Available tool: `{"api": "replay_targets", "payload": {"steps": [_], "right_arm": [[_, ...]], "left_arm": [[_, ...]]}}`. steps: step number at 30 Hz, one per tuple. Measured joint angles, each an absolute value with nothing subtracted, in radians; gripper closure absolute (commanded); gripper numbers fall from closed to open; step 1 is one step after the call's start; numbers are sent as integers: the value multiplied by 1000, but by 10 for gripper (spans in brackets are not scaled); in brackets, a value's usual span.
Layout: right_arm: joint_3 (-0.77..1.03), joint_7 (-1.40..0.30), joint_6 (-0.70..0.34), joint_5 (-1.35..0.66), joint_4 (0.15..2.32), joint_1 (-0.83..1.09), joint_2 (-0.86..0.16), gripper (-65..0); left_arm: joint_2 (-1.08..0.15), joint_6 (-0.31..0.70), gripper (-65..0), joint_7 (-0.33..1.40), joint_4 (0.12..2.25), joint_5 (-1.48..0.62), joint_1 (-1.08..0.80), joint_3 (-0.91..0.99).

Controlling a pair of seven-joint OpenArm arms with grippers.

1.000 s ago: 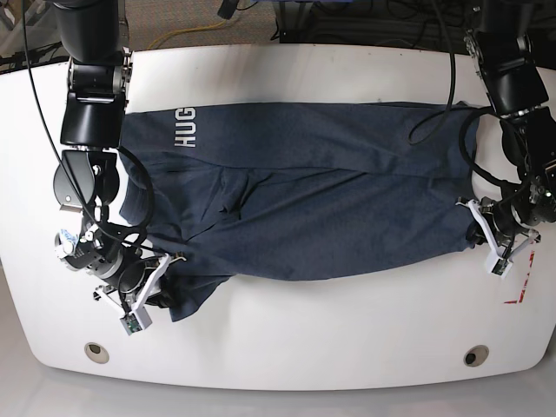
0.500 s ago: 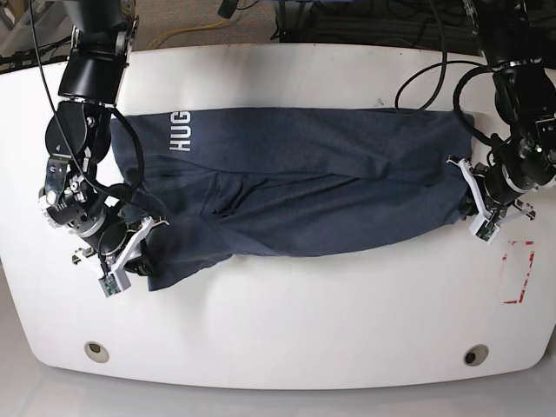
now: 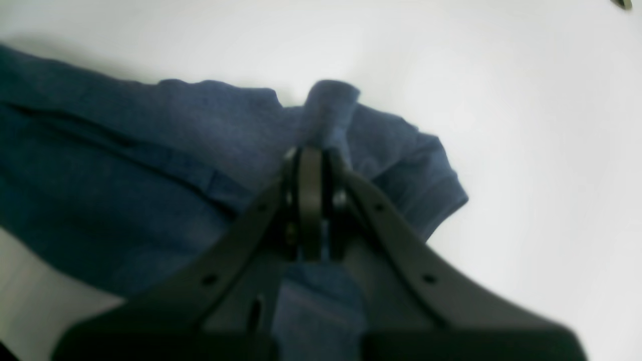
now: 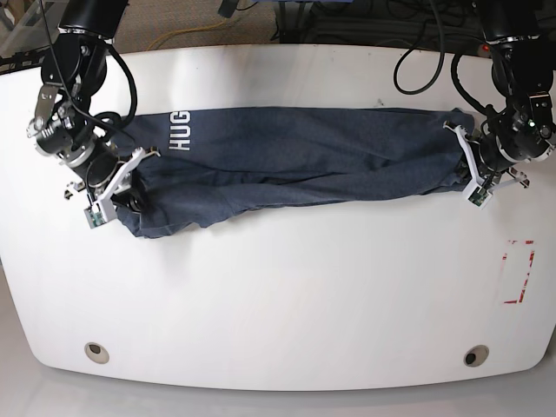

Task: Fold the T-shirt properly
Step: 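Lay the folded strip down along the printed edge with both grippers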

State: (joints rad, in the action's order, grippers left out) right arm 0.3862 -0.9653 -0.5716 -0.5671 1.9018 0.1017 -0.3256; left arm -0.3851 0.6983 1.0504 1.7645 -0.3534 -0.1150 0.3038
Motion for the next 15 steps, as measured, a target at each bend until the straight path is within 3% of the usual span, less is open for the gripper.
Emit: {"api": "replay_targets", "payload": {"steps": [15], "right_arm": [[531, -992, -568, -872, 1956, 362, -321, 0]], "left_arm": [[-444, 698, -3, 1047, 1766, -363, -192, 302]]}}
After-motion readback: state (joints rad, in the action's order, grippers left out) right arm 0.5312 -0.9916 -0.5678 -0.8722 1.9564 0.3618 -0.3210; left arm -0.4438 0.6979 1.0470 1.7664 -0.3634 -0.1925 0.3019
